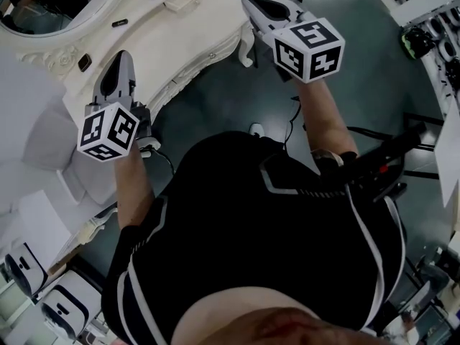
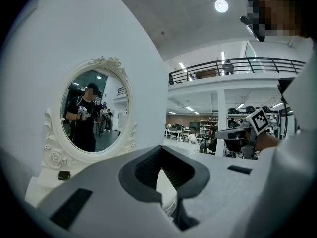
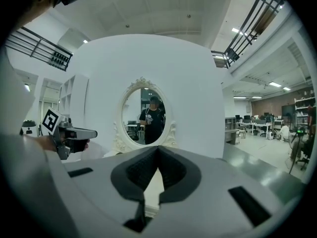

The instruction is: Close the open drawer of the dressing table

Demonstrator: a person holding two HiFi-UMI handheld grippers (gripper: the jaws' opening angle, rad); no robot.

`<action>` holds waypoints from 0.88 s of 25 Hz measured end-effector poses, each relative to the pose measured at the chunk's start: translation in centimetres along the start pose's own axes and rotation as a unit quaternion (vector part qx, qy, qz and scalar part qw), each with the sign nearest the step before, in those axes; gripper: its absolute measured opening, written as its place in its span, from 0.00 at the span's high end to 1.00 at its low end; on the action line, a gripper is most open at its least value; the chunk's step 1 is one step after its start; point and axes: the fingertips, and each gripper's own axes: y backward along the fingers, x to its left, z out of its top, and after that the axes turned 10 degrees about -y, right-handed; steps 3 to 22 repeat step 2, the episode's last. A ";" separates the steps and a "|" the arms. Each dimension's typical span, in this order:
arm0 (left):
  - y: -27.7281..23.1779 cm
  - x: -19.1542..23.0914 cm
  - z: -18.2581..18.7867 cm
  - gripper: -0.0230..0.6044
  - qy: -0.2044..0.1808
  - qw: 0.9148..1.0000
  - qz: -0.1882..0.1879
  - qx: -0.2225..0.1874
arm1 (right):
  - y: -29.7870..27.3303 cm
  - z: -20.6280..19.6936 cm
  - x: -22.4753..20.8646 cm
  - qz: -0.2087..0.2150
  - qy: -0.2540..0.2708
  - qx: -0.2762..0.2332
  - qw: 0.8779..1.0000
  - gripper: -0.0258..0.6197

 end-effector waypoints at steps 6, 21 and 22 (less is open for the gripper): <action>0.0 0.0 -0.1 0.96 0.000 1.000 0.001 0.002 | -0.1 0.1 0.1 0.001 0.003 0.000 1.000 0.95; 0.0 0.0 -0.1 0.96 0.000 1.000 0.001 0.002 | -0.1 0.1 0.1 0.001 0.003 0.000 1.000 0.95; 0.0 0.0 -0.1 0.96 0.000 1.000 0.001 0.002 | -0.1 0.1 0.1 0.001 0.003 0.000 1.000 0.95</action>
